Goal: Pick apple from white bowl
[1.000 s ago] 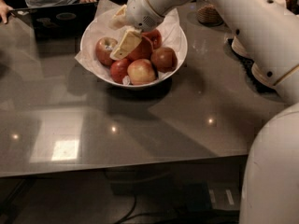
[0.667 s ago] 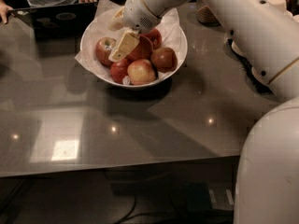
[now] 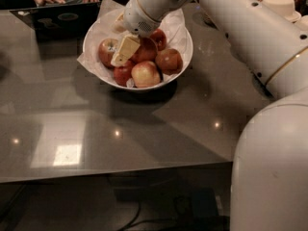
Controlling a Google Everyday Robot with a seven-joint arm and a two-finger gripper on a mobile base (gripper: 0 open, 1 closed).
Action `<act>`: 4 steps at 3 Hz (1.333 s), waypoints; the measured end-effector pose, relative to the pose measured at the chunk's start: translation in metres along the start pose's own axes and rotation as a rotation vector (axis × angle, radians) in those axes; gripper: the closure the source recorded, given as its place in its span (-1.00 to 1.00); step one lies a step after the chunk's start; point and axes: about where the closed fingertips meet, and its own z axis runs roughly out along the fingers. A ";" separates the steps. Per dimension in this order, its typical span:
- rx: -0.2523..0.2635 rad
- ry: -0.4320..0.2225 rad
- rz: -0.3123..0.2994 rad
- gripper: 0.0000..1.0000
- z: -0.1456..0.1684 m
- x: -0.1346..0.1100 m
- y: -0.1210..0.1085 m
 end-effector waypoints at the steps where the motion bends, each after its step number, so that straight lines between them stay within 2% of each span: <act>1: -0.003 0.010 0.009 -0.42 0.010 0.001 -0.004; 3: -0.037 0.009 0.037 -0.42 0.039 0.000 -0.003; 4: -0.041 0.007 0.039 -0.38 0.039 -0.003 -0.003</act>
Offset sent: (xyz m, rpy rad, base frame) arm 0.0132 0.0190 -0.0231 -0.0103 0.0459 -0.0269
